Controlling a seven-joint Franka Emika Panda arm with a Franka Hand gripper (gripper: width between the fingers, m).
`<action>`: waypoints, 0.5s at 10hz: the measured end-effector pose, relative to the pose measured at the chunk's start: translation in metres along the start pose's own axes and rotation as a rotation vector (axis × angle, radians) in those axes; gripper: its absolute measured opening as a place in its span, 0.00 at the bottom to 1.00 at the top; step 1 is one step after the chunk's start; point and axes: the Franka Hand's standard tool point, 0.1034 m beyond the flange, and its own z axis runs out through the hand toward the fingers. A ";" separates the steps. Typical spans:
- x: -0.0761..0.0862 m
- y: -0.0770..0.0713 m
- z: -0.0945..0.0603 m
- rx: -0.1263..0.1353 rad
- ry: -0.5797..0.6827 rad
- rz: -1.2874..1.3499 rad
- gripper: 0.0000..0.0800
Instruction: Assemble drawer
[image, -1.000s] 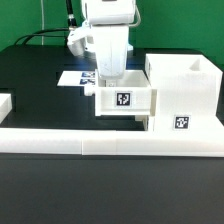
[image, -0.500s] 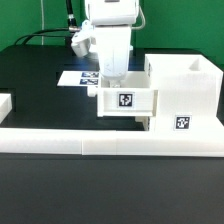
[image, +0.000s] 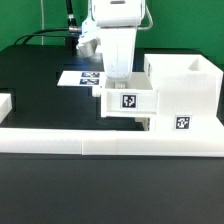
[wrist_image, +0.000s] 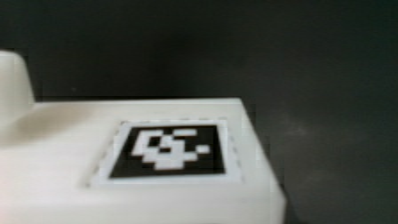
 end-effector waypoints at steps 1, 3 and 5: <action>0.000 0.000 0.000 0.000 0.000 0.000 0.05; 0.000 0.000 0.000 0.000 -0.001 -0.007 0.05; -0.003 -0.001 0.000 -0.001 -0.007 -0.064 0.05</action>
Offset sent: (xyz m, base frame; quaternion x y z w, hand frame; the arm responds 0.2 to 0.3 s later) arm -0.0141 0.0069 -0.0038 0.0035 -0.0113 -0.0968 0.9952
